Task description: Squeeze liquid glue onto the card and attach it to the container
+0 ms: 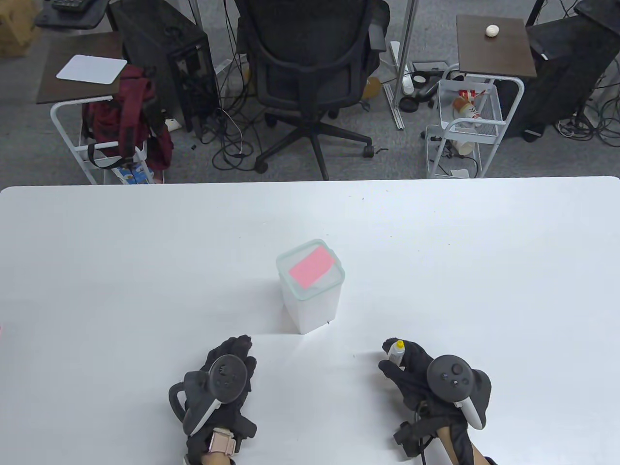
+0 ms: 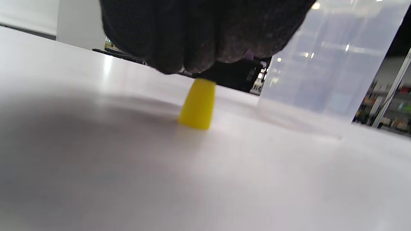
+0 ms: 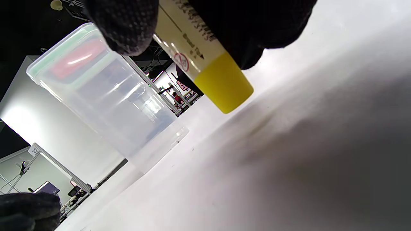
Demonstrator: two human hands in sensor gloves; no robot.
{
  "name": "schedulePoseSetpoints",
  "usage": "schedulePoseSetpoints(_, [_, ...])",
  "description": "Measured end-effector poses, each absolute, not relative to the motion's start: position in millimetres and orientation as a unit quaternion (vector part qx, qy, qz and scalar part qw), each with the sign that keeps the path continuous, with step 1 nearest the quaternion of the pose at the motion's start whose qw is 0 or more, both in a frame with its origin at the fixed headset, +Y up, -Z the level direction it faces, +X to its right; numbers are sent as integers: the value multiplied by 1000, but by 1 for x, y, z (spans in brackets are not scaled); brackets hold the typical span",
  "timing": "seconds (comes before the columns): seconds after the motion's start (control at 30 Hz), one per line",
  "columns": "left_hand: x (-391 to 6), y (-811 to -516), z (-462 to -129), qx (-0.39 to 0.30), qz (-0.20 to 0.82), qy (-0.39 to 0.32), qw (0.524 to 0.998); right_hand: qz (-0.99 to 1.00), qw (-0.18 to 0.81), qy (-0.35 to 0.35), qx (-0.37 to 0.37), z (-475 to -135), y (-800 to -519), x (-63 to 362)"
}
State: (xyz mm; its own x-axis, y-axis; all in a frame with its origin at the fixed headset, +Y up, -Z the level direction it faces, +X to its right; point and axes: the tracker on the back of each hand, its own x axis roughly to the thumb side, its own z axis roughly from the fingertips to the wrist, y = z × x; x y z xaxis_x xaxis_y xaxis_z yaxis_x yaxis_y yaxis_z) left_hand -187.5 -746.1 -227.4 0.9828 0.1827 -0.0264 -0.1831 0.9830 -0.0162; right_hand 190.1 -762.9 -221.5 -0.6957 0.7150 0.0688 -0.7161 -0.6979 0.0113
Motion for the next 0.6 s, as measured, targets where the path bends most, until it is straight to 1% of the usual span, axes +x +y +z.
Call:
schedulePoseSetpoints(0.1, [-180,-751,-230,-44,25,19,999,919,393,-8,34,-221,-762,193])
schedulePoseSetpoints(0.17, [-178,-754,-231,-55,13,26,998,918,394,-9,33,-220,-762,194])
schedulePoseSetpoints(0.33, [-174,-754,-231,-41,-21,33,998,916,399,-10,34,-218,-762,197])
schedulePoseSetpoints(0.4, [-172,-751,-230,-24,-25,33,999,915,401,-11,37,-218,-761,197])
schedulePoseSetpoints(0.47, [-170,-745,-228,-12,-4,29,1000,916,399,-10,45,-217,-761,195])
schedulePoseSetpoints(0.6, [-164,-727,-219,26,166,-3,986,917,390,-4,79,-213,-758,185])
